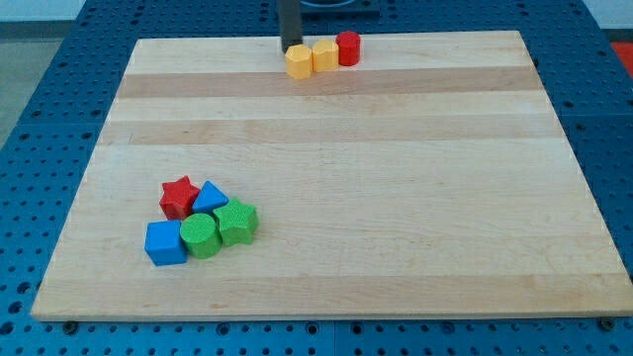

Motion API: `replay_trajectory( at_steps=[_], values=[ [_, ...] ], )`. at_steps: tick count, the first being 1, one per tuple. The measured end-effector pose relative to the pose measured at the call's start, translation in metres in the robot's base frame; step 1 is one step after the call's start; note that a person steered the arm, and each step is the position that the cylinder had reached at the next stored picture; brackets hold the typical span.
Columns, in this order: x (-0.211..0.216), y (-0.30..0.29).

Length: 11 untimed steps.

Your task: Move your arm towards the red star

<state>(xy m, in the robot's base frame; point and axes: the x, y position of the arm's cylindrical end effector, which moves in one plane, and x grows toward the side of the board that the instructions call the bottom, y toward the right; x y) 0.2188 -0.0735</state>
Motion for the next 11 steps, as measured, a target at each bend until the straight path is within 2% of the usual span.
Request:
replay_trajectory(
  at_steps=[1, 3, 4, 8, 9, 11],
  values=[
    [-0.002, -0.052],
    [-0.015, -0.118],
    [0.028, -0.132],
    [0.26, -0.153],
    [0.292, -0.153],
    [0.292, -0.132]
  ],
)
